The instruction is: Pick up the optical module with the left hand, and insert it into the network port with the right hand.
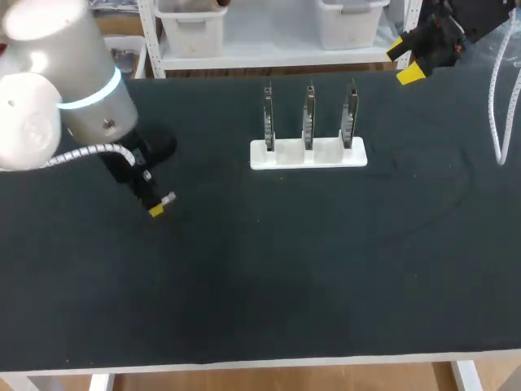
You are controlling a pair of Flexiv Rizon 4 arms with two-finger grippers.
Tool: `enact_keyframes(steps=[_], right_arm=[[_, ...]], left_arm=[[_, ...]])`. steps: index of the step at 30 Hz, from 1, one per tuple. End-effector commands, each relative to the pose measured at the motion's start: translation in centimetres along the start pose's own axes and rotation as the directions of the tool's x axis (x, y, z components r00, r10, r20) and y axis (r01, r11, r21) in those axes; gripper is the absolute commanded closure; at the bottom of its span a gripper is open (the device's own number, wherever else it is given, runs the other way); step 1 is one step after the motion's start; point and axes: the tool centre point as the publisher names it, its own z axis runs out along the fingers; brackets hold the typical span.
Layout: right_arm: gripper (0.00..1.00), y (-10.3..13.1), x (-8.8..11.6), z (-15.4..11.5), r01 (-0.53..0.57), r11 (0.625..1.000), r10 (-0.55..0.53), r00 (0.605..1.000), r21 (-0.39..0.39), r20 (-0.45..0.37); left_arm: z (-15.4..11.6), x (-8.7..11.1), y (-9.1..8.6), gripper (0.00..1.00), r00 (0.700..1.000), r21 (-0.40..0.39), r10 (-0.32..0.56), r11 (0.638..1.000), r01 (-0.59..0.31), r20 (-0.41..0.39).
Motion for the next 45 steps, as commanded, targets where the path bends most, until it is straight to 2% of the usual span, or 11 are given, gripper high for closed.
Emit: enact_keyframes(steps=[1, 6, 9, 13, 15, 18, 26, 30, 33, 39, 45], right_arm=[[0.0, 0.3, 0.0, 0.0, 0.001, 1.0, -0.001, 1.0, 0.007, 0.0], [0.0, 0.3, 0.0, 0.0, 0.001, 1.0, -0.001, 1.0, 0.007, 0.0], [0.0, 0.3, 0.0, 0.0, 0.001, 1.0, -0.001, 1.0, 0.007, 0.0], [0.0, 0.3, 0.0, 0.0, 0.001, 1.0, -0.001, 1.0, 0.007, 0.0], [0.0, 0.3, 0.0, 0.0, 0.001, 1.0, -0.001, 1.0, 0.007, 0.0], [0.0, 0.3, 0.0, 0.0, 0.001, 1.0, -0.001, 1.0, 0.007, 0.0], [0.0, 0.3, 0.0, 0.0, 0.001, 1.0, -0.001, 1.0, 0.007, 0.0], [0.0, 0.3, 0.0, 0.0, 0.001, 1.0, -0.001, 1.0, 0.007, 0.0], [0.0, 0.3, 0.0, 0.0, 0.001, 1.0, -0.001, 1.0, 0.007, 0.0], [0.0, 0.3, 0.0, 0.0, 0.001, 1.0, -0.001, 1.0, 0.007, 0.0], [0.0, 0.3, 0.0, 0.0, 0.001, 1.0, -0.001, 1.0, 0.007, 0.0]], left_arm=[[-2.6, 0.7, 1.2, 1.0, 0.97, 0.079, -0.071, 0.995, 0.054, 0.232], [-6.5, -1.1, 2.3, 1.0, 0.866, 0.164, -0.127, 0.985, 0.053, 0.484], [-9.2, -2.5, 2.7, 1.0, 0.795, 0.174, -0.106, 0.985, 0.001, 0.597], [-12.7, -4.5, 3.2, 1.0, 0.724, 0.147, -0.057, 0.987, -0.063, 0.687], [-14.2, -5.6, 3.4, 1.0, 0.668, 0.148, -0.038, 0.983, -0.109, 0.744], [-16.1, -7.8, 3.2, 1.0, 0.612, 0.133, 0.004, 0.975, -0.177, 0.791], [-18.2, -13.3, 2.0, 1.0, 0.52, 0.124, 0.073, 0.934, -0.334, 0.851], [-18.9, -15.4, 1.7, 1.0, 0.427, 0.144, 0.048, 0.903, -0.406, 0.903], [-19.1, -16.6, 1.2, 1.0, 0.379, 0.134, 0.049, 0.886, -0.443, 0.924], [-19.0, -19.5, 0.2, 1.0, 0.321, 0.165, 0.014, 0.835, -0.525, 0.947], [-19.0, -22.5, -1.6, 1.0, 0.314, 0.157, 0.046, 0.791, -0.591, 0.948]])
